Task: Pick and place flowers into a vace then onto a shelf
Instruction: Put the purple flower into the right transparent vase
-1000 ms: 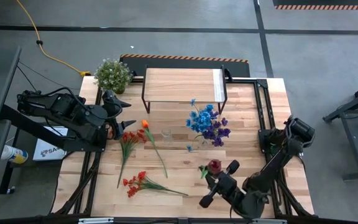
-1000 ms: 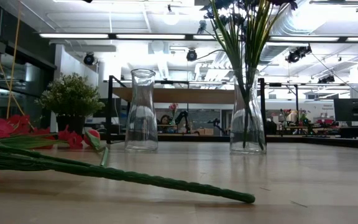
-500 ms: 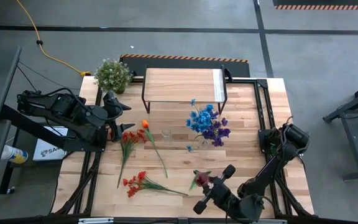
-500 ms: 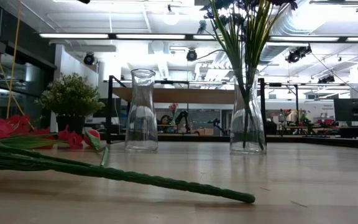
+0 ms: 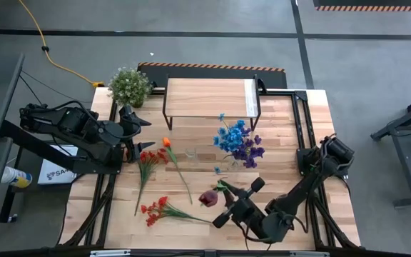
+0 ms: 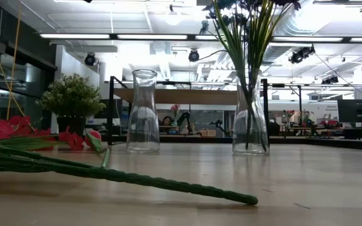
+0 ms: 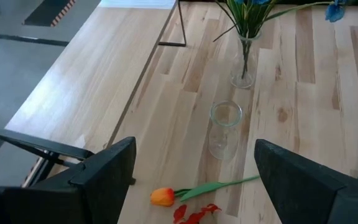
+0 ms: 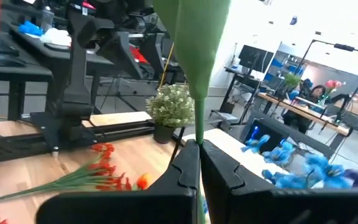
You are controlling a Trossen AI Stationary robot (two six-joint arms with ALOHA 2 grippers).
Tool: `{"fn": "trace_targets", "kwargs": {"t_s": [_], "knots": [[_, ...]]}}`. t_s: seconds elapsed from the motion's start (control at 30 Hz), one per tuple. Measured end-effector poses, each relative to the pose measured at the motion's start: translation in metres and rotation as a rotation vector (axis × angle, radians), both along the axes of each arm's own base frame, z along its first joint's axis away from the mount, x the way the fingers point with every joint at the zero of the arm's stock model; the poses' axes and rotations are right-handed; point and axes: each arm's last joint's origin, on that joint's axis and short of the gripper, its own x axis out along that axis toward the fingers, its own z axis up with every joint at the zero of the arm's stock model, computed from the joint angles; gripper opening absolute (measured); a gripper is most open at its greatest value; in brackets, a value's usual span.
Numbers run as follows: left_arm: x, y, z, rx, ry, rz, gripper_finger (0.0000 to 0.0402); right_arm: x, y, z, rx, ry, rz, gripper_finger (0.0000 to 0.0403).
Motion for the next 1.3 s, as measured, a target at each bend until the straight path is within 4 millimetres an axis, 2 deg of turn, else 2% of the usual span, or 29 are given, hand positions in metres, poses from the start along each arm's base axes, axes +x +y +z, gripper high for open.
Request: {"fn": "trace_targets", "kwargs": {"t_s": [0.2, 0.67, 0.97, 1.3], "knots": [[0.000, 0.000, 0.000, 0.003, 0.001, -0.001, 0.0360, -0.007, -0.005, 0.006, -0.021, 0.022, 0.003, 0.0000], [0.000, 0.000, 0.000, 0.003, 0.001, -0.001, 0.0360, -0.032, -0.037, -0.013, 0.033, -0.036, -0.013, 0.0000], [0.000, 0.000, 0.000, 0.003, 0.001, -0.001, 0.0360, -0.029, -0.058, -0.028, 0.042, -0.047, -0.060, 0.0000], [0.000, 0.000, 0.000, 0.003, 0.001, -0.001, 0.0360, -0.027, -0.063, -0.035, 0.029, -0.034, -0.074, 0.0000]]}}
